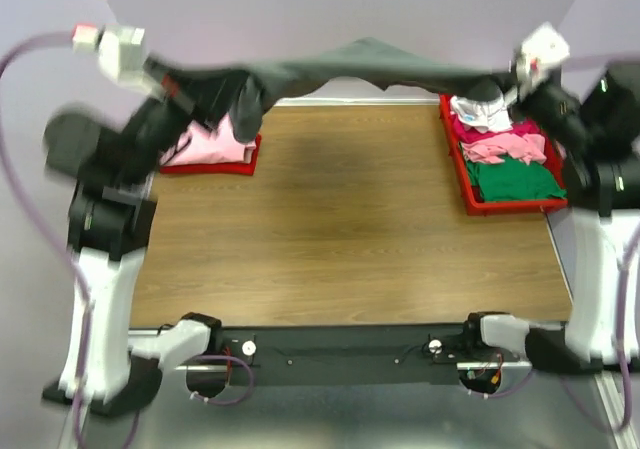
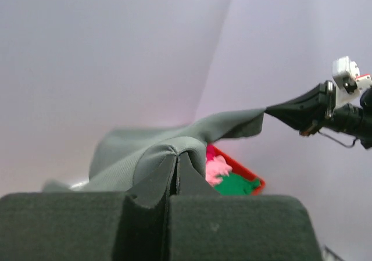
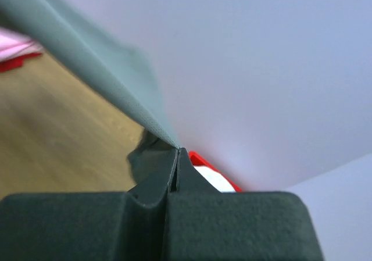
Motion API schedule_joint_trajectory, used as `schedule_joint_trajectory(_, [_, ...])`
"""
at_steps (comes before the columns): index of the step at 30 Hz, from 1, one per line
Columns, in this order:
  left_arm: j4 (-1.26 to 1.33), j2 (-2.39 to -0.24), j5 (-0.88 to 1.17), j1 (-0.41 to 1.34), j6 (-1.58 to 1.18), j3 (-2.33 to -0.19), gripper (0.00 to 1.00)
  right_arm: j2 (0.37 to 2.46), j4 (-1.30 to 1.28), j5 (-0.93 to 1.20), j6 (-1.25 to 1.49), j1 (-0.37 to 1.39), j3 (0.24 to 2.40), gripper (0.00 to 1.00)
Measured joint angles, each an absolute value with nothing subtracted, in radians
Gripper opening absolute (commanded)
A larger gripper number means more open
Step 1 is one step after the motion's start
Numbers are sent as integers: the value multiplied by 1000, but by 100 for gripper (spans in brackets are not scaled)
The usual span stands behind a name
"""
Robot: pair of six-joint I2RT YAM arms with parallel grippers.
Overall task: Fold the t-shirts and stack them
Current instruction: Flatten the tshirt out
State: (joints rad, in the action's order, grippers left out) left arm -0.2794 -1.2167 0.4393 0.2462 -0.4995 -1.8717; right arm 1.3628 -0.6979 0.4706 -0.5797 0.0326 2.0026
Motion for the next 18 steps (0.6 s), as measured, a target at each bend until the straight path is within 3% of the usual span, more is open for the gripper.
schedule_joint_trajectory(5, [-210,-806,492,293,-501,-1413,0,995,-739,513,-747,33,1614,0])
schedule_joint_trajectory(11, [-280,-627,601,337,-589,-776,0,900,-997,533,-991,33,1237,1])
schedule_joint_trajectory(12, [-335,-627,611,355,-606,-676,12,899,-1051,533,-1030,32,1168,11])
schedule_joint_trajectory(14, [-424,-612,628,387,-628,-568,23,882,-1133,533,-1077,32,1080,36])
schedule_joint_trajectory(16, [-517,-573,660,426,-639,-513,40,852,-1198,529,-1112,32,1035,50])
schedule_joint_trajectory(17, [-561,-549,674,442,-632,-517,54,838,-1229,529,-1124,33,1031,53])
schedule_joint_trajectory(18, [-583,-538,683,446,-635,-527,58,830,-1240,531,-1136,32,1031,58])
